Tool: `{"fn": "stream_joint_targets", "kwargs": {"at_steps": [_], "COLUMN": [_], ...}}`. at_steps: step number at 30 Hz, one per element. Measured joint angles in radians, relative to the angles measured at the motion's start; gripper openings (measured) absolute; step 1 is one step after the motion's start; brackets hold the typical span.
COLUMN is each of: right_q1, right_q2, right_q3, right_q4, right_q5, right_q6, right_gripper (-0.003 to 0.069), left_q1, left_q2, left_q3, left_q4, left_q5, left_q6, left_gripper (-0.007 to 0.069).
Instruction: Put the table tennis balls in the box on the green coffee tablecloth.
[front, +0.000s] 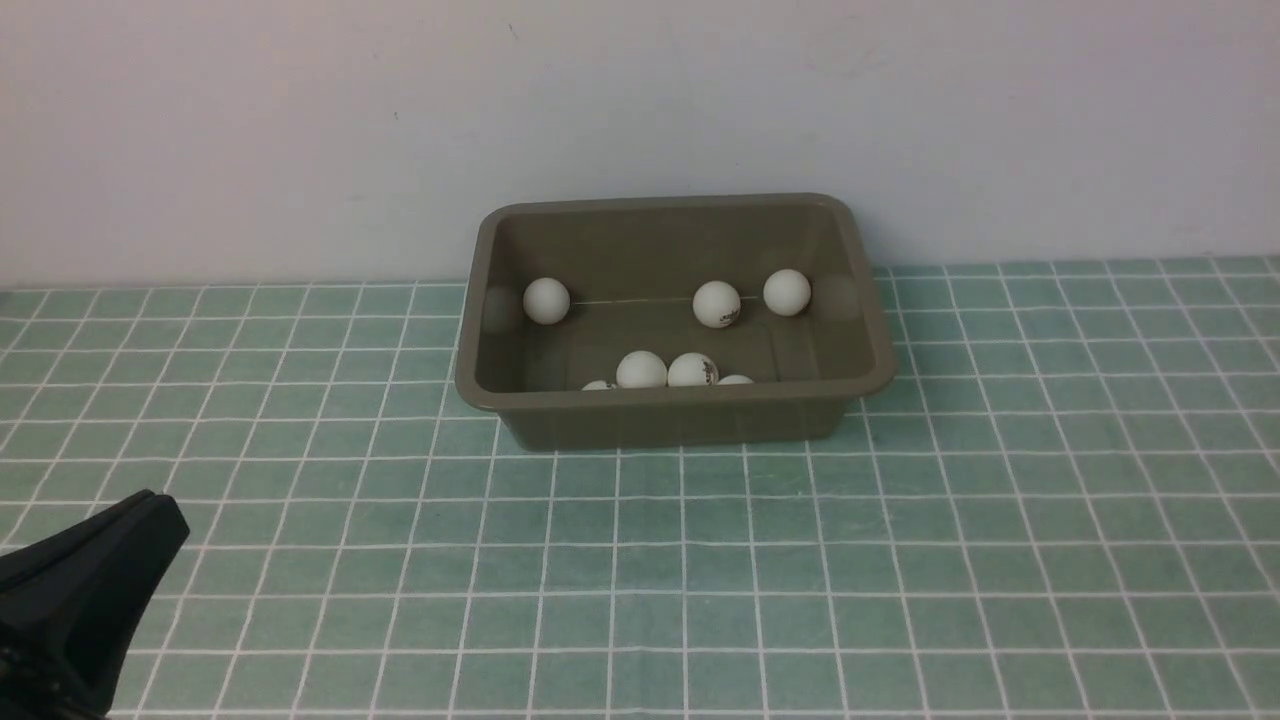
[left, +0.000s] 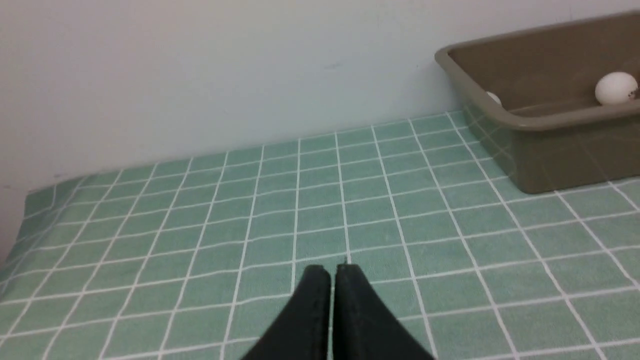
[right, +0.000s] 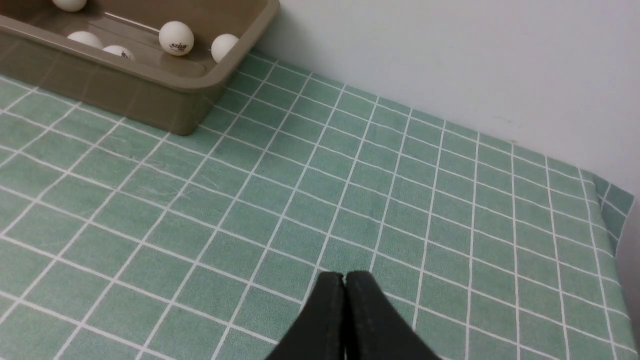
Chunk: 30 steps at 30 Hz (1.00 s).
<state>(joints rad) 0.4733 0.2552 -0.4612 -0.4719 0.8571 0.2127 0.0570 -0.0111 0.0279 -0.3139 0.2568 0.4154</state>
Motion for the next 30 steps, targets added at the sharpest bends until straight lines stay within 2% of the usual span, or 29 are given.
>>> {"fn": "stream_joint_targets", "kwargs": {"at_steps": [16, 18, 20, 25, 28, 30], "right_q1": [-0.017, -0.087, -0.206, -0.467, -0.583, -0.610], "right_q2": [-0.007, -0.015, -0.028, -0.130, -0.230, -0.258], "right_q3": [0.000, 0.000, 0.010, 0.144, 0.285, 0.362], "right_q4": [0.000, 0.002, 0.023, 0.065, 0.075, 0.087], "right_q5": [-0.004, -0.020, -0.067, -0.275, -0.427, -0.488], "right_q6": [0.000, 0.002, 0.021, 0.080, 0.122, 0.152], "right_gripper": [-0.0016, -0.0016, -0.0016, -0.0016, -0.0016, -0.0016], "left_q1": [0.000, 0.000, 0.000, 0.000, 0.000, 0.000], "left_q2": [0.000, 0.000, 0.000, 0.000, 0.000, 0.000], "left_q3": [0.000, 0.000, 0.000, 0.000, 0.000, 0.000], "left_q4": [0.000, 0.000, 0.000, 0.000, 0.000, 0.000], "left_q5": [0.026, 0.026, 0.026, 0.026, 0.026, 0.026], "left_q6": [0.000, 0.000, 0.000, 0.000, 0.000, 0.000], "left_gripper": [-0.0004, -0.0004, -0.0004, -0.0004, -0.0004, -0.0004]}}
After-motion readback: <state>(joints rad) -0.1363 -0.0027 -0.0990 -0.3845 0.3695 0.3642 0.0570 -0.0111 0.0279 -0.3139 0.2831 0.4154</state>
